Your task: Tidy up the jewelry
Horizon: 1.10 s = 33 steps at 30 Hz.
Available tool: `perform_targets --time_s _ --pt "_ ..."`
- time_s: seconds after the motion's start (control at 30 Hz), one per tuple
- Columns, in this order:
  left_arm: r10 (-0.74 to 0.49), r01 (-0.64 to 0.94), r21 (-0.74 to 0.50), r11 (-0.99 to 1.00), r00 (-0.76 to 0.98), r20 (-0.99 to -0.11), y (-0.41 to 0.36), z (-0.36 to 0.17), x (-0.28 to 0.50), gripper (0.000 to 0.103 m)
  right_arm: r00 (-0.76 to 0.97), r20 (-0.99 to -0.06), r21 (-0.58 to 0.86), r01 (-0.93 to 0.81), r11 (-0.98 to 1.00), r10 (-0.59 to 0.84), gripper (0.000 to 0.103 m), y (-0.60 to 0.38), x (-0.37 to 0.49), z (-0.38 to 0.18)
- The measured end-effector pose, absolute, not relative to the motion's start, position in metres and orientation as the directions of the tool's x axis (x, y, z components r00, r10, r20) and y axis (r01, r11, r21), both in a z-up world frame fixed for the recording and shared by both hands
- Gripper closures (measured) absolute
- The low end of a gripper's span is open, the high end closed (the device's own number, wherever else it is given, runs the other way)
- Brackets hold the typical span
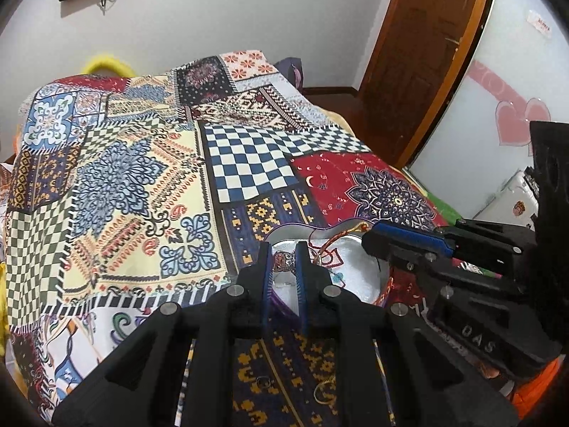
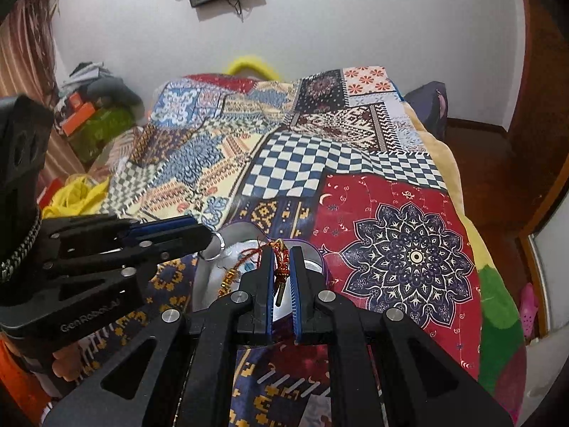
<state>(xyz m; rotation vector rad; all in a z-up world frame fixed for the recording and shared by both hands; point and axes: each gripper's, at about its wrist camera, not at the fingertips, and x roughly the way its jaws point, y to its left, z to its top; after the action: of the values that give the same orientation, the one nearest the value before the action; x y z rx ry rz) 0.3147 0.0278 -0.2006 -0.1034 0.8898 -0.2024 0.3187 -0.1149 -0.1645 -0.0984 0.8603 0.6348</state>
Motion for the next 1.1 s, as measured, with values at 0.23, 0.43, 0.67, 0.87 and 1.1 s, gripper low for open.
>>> perform_targets --time_s 0.23,0.43,0.67,0.87,1.1 --pt "-0.214 0.146 -0.158 0.977 0.594 -0.775 0.022 -0.207 0.320 0.092 0.458 -0.757 0.139 -0.583 0.800 0.465 0.095 -0.110 0.318 -0.170" --pt "-0.213 0.154 -0.150 0.977 0.601 -0.770 0.021 -0.200 0.316 0.092 0.433 -0.777 0.139 -0.591 0.794 0.458 0.094 -0.108 0.319 -0.170" --pt "-0.206 0.160 -0.135 0.978 0.635 -0.744 0.023 -0.177 0.297 0.092 0.462 -0.765 0.113 -0.589 0.800 0.448 0.084 -0.110 0.308 -0.158" --pt "-0.182 0.157 -0.102 0.982 0.672 -0.718 0.023 -0.153 0.274 0.092 0.496 -0.742 0.088 -0.595 0.799 0.452 0.082 -0.112 0.289 -0.139" --pt "-0.169 0.149 -0.089 0.985 0.700 -0.694 0.028 -0.133 0.243 0.086 0.528 -0.707 0.084 -0.598 0.797 0.470 0.067 -0.120 0.262 -0.121"
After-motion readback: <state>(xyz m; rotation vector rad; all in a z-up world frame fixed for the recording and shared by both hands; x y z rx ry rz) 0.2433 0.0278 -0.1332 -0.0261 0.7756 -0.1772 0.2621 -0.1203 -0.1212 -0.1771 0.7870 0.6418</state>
